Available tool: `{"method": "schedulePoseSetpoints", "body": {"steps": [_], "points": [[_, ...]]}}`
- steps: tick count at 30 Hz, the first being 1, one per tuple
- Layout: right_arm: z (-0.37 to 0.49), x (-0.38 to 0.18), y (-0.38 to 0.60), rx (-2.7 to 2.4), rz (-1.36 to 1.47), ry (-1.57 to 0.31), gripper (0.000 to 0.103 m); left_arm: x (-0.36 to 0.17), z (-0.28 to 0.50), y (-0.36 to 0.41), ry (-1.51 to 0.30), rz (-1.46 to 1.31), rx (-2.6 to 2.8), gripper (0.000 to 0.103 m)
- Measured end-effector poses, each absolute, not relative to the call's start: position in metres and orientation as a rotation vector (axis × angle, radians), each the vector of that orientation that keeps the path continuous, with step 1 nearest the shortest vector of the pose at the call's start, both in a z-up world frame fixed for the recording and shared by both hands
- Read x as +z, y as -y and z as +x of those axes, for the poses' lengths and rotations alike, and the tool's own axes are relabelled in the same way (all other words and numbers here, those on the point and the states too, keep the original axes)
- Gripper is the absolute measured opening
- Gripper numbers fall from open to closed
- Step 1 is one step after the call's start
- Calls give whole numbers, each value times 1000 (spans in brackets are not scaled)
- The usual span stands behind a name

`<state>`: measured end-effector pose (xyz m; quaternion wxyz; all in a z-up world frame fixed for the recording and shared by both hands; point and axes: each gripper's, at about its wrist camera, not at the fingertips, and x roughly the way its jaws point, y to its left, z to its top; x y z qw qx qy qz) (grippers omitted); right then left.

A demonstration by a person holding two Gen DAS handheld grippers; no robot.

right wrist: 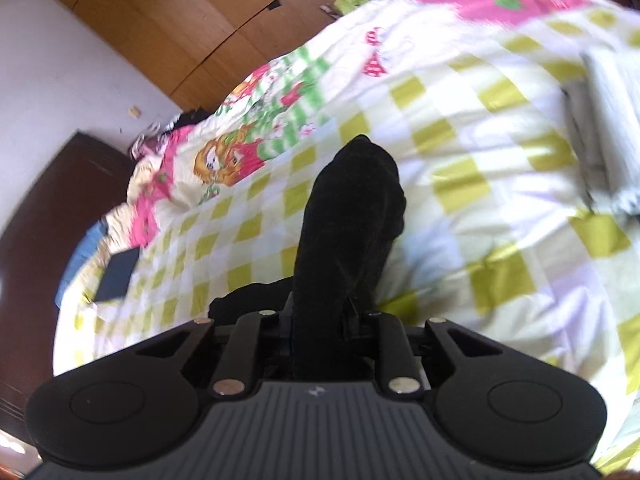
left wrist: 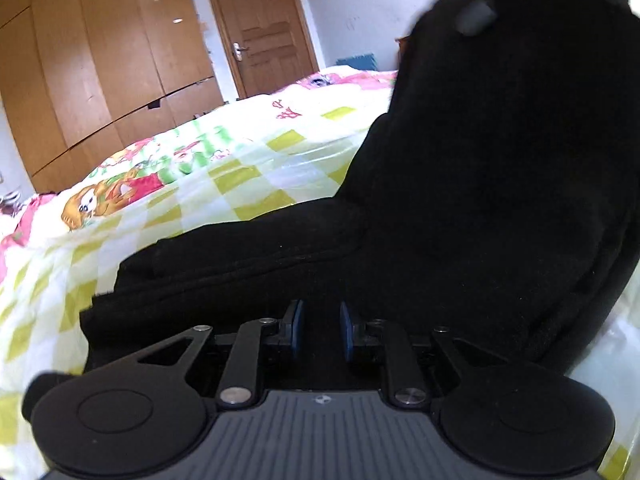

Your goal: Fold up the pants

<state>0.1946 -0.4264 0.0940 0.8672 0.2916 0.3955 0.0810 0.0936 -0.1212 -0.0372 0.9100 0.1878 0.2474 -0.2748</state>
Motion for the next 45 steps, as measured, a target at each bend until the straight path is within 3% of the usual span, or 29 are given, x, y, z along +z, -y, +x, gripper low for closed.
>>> {"method": "schedulePoseSetpoints", "body": {"steps": [8,11,15,22,28,32,37,45], "points": [[211,99,274,240,335,-827,29,-31,113,83,-563,195,-659,36],[221,73,236,294,322,-877,44,-29,112,66,-586,151,-680,37],[220,48,219,426,438,-1008,45,-29,112,44,-609,103,-716,38],[184,74,258,429,361,-883,49,-22,108,14,-633,17,-728,38],[215,80,268,487,111,-827,51,-11,103,-26,-705,-168,-696,40],[253,82,237,677,-106,-831,49,-9,95,-55,-746,-316,-671,50],[282,73,198,836,-348,-881,49,-4,82,-61,-753,-392,-711,51],[311,54,175,997,-499,-1059,51,-8,62,-74,-810,-364,-743,51]]}}
